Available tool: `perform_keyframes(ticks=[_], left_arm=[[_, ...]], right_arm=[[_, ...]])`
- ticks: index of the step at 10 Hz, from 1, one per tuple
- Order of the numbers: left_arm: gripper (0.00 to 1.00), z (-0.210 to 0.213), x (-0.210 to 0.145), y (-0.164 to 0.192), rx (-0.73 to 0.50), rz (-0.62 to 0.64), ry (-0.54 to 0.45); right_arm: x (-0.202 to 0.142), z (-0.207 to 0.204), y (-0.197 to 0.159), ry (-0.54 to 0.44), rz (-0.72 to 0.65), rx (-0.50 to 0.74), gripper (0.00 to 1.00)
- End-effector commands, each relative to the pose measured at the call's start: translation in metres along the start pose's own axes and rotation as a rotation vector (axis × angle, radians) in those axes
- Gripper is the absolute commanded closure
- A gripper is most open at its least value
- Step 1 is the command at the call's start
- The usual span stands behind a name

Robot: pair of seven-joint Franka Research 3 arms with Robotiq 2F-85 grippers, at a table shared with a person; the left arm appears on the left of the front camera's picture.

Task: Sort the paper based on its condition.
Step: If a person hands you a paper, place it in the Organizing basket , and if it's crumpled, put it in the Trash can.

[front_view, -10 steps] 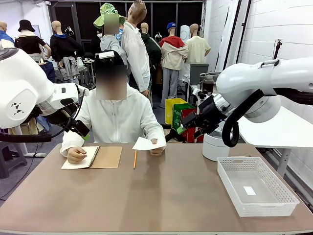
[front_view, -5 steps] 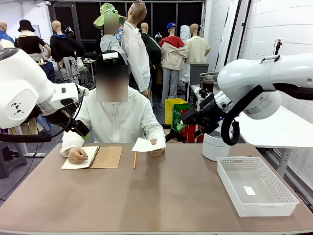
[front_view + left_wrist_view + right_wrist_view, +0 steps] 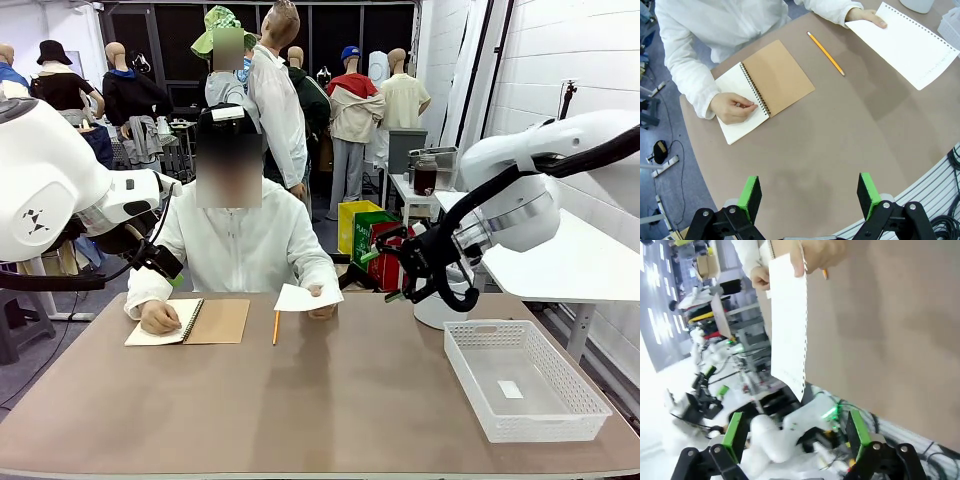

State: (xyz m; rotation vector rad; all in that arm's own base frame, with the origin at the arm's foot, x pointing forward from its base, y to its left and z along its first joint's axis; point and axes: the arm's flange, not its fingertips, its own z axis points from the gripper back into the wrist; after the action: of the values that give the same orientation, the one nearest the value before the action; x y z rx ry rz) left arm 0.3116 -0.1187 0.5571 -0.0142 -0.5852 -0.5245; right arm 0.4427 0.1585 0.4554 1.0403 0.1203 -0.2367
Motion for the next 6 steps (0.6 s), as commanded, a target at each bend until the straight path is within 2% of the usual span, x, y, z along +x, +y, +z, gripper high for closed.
perform_keyframes(ticks=[1,3,6], left_arm=[[0.00,0.000,0.000,0.001,-0.005,0.004,-0.006],[0.00,0.000,0.000,0.001,-0.005,0.004,-0.006],[0.00,0.000,0.000,0.001,-0.005,0.004,-0.006]], right_arm=[[0.011,-0.017,-0.006,0.021,-0.124,0.083,0.00],[0.023,-0.040,-0.020,0.046,-0.178,0.094,0.00],[0.035,-0.066,-0.029,0.066,-0.189,0.093,0.00]])
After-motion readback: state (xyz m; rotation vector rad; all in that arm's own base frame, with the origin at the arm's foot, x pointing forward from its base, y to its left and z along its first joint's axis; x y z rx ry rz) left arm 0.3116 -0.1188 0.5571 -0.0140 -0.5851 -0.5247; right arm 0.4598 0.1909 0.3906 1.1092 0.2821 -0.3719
